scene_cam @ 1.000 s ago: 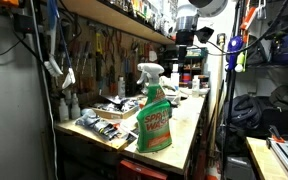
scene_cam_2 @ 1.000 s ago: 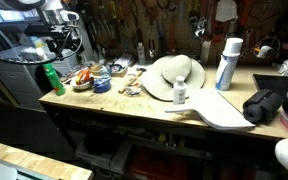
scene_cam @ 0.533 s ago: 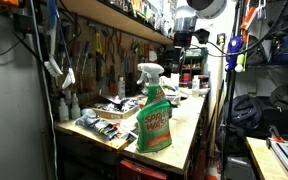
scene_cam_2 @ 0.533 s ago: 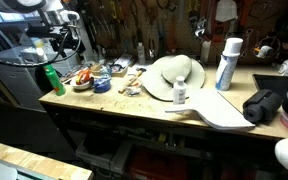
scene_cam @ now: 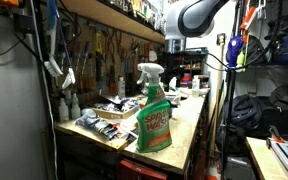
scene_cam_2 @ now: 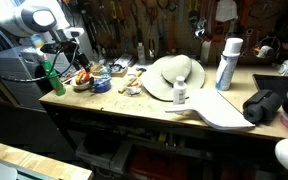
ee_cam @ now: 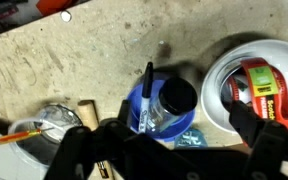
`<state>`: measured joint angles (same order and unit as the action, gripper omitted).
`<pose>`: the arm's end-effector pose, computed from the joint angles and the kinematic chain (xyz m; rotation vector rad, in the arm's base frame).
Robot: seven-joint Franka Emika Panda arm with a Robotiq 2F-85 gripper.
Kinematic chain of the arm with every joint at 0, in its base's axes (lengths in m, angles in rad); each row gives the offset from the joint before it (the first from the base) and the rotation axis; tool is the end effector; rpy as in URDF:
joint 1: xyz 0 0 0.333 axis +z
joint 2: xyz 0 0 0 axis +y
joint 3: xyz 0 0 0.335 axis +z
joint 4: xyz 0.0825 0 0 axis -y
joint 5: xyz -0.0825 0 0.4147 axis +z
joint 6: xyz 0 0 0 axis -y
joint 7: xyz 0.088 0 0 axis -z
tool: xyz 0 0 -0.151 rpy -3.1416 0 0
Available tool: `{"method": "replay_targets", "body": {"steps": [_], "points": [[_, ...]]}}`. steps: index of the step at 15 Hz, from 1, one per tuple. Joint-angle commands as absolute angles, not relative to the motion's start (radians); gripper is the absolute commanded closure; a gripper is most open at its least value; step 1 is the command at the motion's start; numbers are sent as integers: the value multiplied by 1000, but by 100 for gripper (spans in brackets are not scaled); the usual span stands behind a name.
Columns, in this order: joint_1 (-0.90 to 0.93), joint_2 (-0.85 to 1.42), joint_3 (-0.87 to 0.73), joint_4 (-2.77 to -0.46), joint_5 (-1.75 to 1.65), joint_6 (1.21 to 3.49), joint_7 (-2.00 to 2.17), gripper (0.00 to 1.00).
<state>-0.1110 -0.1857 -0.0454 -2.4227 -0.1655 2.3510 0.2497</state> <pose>0.4940 -0.0852 0.3464 2.9930 -0.4462 0.1808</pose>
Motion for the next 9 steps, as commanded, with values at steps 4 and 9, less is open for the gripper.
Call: {"method": "replay_targets", "body": {"steps": [4,9], "points": [[-104,-137,-52,-2408,-65,2334,350,0],[-114,-109,-37,-2398,-110,2363,431,0]]}}
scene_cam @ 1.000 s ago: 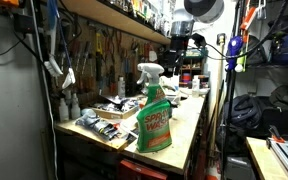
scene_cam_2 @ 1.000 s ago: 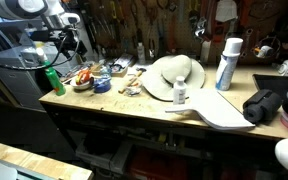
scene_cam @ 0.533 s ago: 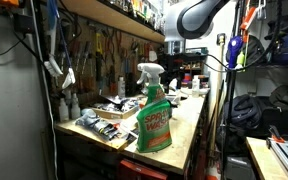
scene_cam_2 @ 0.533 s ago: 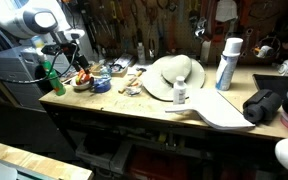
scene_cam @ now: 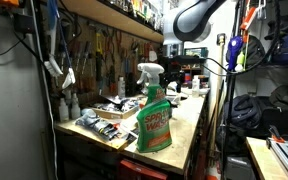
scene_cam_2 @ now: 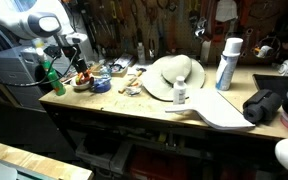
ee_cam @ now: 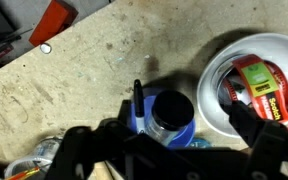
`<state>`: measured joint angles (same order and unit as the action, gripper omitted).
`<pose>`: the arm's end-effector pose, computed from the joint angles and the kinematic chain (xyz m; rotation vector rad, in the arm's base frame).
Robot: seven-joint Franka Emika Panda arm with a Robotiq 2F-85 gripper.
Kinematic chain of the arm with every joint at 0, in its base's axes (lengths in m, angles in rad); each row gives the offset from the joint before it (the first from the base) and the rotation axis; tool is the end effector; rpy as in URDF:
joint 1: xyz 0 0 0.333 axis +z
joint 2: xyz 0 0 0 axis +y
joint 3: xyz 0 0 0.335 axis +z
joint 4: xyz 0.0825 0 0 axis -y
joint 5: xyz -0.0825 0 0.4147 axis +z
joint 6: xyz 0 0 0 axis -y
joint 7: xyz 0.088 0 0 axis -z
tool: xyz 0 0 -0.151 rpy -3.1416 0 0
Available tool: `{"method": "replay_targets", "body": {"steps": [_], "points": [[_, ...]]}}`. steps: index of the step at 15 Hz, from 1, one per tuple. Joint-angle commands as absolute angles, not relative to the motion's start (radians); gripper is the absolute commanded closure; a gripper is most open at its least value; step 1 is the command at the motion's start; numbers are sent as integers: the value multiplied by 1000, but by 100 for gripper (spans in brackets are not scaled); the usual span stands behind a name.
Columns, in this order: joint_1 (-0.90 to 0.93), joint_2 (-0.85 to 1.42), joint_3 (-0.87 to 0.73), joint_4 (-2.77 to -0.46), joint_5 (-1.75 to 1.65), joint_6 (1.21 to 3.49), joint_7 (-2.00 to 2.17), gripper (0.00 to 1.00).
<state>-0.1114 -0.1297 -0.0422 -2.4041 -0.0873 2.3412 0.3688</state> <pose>0.4995 -0.0813 0.3257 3.0053 -0.7092 0.1124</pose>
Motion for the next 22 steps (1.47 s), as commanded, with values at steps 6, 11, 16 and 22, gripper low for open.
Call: {"method": "replay_targets", "body": {"steps": [6,11,16,22], "points": [[-113,-24,-38,-2386,-138,2475,611,0],[-97,28,-51,-2361,-140,2471,689,7],[-90,67,-62,-2341,-134,2515,717,17],[-88,100,-88,-2322,-130,2512,732,13]]}}
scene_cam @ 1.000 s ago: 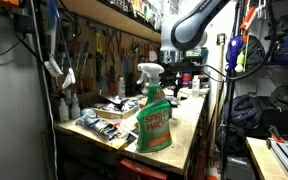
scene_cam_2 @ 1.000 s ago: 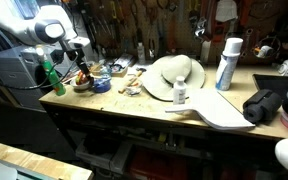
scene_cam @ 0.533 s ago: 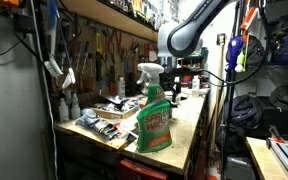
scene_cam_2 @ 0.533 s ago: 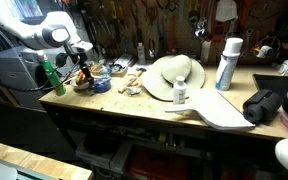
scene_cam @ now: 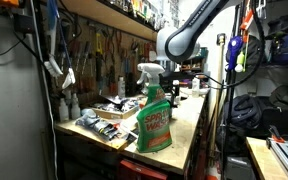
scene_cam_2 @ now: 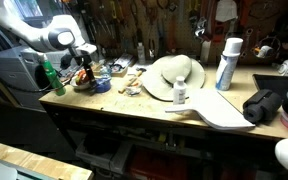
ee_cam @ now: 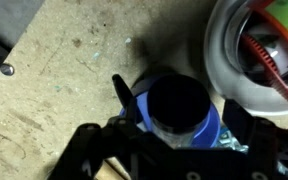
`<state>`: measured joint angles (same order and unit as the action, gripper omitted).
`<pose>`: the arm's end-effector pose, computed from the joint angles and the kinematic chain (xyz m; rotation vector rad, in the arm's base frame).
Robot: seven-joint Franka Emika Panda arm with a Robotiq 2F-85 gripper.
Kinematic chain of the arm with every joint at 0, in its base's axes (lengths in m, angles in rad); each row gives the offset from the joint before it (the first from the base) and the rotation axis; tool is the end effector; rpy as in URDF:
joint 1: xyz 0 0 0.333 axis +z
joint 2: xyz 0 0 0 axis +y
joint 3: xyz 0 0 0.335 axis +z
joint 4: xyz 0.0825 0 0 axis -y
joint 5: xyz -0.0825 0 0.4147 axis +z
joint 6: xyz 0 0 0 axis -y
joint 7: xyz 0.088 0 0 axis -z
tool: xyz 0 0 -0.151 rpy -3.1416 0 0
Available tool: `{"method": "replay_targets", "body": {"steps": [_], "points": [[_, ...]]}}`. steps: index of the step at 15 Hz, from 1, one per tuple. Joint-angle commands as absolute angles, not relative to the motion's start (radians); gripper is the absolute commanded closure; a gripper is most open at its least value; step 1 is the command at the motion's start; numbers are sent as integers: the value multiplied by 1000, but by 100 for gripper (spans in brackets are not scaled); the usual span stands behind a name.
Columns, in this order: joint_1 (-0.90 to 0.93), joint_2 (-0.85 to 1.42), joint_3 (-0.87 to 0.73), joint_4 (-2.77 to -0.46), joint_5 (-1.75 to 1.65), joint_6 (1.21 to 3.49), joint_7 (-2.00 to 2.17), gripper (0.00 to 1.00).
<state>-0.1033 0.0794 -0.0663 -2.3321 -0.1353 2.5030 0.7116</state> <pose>0.5401 -0.0954 0.2643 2.8454 -1.1625 0.1727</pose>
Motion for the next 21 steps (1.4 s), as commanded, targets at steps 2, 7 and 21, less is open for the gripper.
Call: {"method": "replay_targets", "body": {"steps": [2,7,21], "points": [[-86,98,-89,-2320,-114,2493,717,18],[-67,79,-80,-2335,-103,2485,700,25],[-48,-20,-95,-2495,-400,2683,1035,18]]}}
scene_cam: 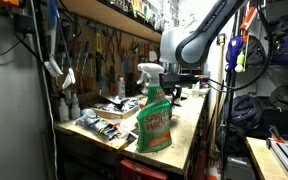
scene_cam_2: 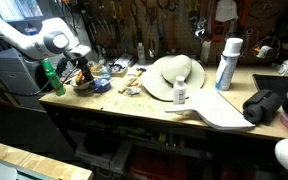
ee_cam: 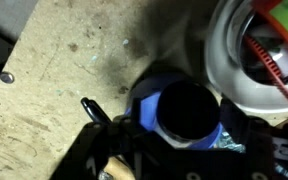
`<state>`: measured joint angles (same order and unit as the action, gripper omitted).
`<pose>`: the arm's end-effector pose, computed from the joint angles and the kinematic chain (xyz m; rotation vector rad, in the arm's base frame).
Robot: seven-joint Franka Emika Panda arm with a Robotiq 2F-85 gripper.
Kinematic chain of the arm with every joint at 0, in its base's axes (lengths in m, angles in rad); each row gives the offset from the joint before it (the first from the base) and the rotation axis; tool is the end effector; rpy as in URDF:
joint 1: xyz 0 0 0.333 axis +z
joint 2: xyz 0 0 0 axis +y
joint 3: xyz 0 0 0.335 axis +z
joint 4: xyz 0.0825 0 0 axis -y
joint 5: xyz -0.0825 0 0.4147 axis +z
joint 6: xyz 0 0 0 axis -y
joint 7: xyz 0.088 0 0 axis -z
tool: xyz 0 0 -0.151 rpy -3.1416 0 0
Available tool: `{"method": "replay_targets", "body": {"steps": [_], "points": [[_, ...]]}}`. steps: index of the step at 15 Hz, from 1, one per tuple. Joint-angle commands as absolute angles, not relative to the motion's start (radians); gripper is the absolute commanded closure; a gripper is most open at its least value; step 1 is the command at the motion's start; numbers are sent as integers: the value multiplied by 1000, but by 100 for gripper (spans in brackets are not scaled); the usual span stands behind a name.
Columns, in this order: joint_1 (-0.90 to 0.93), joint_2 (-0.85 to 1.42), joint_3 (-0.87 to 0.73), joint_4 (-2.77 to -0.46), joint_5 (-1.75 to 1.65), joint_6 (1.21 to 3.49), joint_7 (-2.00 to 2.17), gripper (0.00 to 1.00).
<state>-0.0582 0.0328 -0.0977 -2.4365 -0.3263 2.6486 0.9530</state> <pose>0.5234 -0.0805 0.2590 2.7625 -1.2241 0.3551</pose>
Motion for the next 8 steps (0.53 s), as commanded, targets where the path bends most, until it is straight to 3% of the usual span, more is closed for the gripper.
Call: {"method": "replay_targets", "body": {"steps": [1,8], "points": [[-49,-29,-92,-2501,-428,2687,1062,18],[-62,-30,-70,-2506,-630,2701,1261,32]]}}
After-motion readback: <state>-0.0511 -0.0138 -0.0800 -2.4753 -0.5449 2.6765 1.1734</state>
